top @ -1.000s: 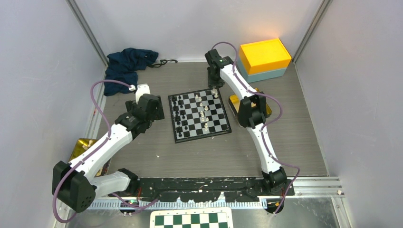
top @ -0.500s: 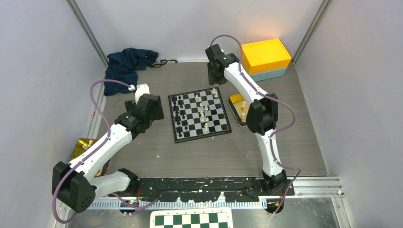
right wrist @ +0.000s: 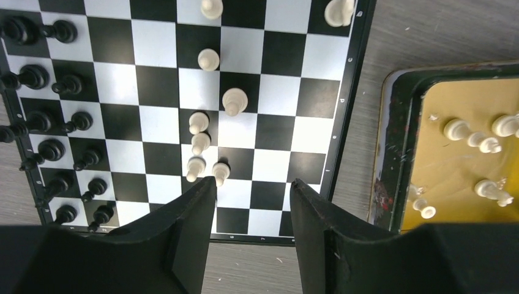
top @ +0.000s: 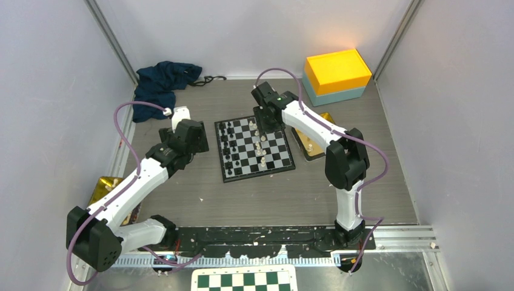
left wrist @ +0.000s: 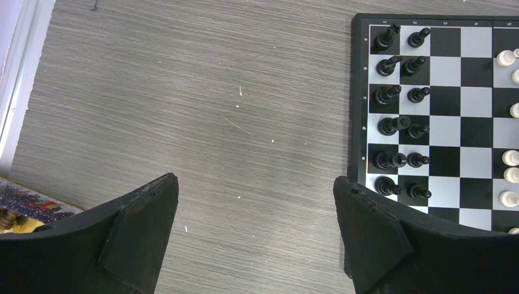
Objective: Set up the chess pieces on the board
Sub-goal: Pick up the chess piece from the chessboard.
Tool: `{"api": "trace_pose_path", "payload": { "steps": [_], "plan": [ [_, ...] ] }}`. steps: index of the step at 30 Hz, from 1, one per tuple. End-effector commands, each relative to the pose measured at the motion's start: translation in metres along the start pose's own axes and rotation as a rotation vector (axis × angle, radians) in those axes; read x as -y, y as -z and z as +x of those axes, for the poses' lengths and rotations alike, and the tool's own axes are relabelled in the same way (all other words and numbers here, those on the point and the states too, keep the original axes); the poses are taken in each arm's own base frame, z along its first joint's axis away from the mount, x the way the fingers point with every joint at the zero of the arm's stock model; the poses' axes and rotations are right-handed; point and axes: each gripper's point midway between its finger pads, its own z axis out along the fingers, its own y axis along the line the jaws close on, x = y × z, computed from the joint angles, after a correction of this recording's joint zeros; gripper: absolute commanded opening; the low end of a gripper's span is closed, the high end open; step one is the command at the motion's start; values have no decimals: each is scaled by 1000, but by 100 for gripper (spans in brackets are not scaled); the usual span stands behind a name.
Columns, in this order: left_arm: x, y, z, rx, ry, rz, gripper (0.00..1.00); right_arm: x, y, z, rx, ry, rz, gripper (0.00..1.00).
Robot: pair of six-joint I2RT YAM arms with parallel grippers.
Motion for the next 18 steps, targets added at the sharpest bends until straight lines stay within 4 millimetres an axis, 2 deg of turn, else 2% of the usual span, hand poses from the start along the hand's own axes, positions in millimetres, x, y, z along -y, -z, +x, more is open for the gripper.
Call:
{"api": "trace_pose_path", "payload": {
  "steps": [1,18],
  "plan": [
    [2,9,-26,64,55,20,97,-9,19,-21,105,-29,-58,54],
    [0,10,-25,68,40,17,97,-28,-28,-22,44,-18,-86,48]
  ]
}}
